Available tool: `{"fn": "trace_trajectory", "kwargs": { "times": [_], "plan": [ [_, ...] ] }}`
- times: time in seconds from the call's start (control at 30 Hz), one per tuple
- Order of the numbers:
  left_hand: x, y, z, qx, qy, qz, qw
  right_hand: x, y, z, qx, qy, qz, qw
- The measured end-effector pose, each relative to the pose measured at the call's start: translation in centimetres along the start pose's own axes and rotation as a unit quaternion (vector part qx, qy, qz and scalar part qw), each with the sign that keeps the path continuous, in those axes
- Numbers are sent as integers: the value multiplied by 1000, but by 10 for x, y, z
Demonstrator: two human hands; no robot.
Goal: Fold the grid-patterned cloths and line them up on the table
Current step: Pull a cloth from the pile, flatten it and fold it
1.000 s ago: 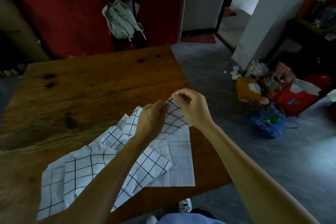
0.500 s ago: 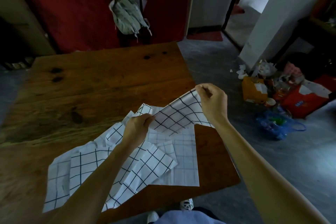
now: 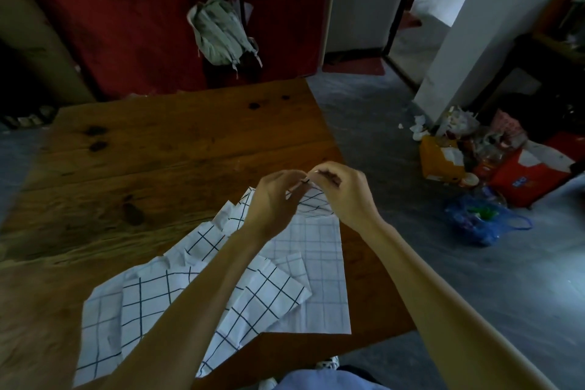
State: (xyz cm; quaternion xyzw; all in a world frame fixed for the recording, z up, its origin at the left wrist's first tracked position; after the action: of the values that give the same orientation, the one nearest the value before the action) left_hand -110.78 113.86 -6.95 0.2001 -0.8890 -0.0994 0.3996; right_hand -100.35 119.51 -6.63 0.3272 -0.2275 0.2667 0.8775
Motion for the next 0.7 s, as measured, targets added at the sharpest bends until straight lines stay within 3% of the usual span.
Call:
{"fn": "trace_trajectory", "kwargs": {
  "times": [0.2,0.47,0.57,0.7],
  "plan": [
    [18,-3,7,-13,-8,-66,998,-6,-3,-10,-31,36,36,998],
    [14,-2,-5,-46,-42,0,998,-12,0,-7,-17,-47,82,995],
    [20,4,1,-3,-53,-21,998,-9,0,-13,-21,-63,94,993],
    [31,3,20,41,-58,-51,996,-3,-14,-45,-104,-77,129,983]
  ]
}}
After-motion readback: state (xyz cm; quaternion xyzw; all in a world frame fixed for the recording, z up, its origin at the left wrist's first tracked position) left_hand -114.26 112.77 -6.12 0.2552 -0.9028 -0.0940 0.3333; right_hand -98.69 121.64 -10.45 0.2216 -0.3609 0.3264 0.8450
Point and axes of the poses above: each hand's wrist, its own y-axis towards the middle knuckle, its own x-axis out of the back of the hand, z = x × y, the point moved 10 cm from there along y, towards the middle knuckle, and after that the axes turned 12 degrees about x, right-handed, at the moved point
